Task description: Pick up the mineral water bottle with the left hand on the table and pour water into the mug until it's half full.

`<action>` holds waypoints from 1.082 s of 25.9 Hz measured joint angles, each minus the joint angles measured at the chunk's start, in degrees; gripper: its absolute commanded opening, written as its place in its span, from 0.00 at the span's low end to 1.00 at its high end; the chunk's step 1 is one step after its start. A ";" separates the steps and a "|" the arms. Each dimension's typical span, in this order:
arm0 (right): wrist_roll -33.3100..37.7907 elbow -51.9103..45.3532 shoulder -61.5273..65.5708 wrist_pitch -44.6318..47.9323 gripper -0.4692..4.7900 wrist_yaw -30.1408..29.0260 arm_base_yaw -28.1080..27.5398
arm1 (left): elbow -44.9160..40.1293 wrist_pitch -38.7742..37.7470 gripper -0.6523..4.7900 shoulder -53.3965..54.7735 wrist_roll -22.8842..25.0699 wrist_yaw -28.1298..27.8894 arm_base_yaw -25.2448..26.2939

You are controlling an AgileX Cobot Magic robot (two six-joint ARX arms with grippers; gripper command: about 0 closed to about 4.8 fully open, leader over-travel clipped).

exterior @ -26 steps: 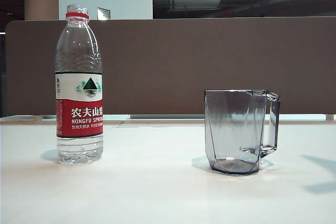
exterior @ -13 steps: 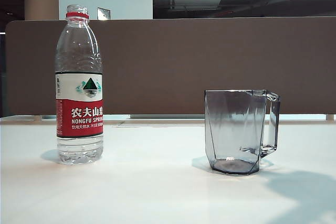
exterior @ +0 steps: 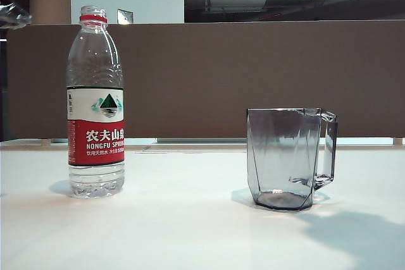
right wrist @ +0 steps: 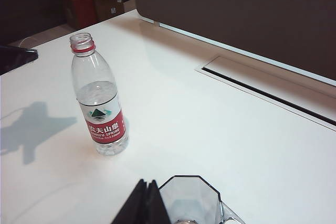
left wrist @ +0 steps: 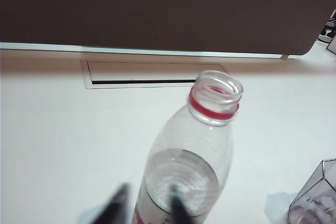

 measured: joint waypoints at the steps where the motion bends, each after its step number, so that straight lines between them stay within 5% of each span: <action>1: 0.00 0.02 0.00 0.00 0.07 0.02 -0.02 | 0.00 0.02 1.00 0.00 -0.15 -0.02 -0.50; 12: 0.00 0.00 0.00 0.00 0.07 0.02 -0.02 | -0.87 3.23 1.00 1.84 4.79 0.11 -3.87; 28: 0.00 0.00 -0.02 0.00 0.07 -0.02 -0.02 | -0.87 19.93 1.00 23.30 4.83 0.11 -3.85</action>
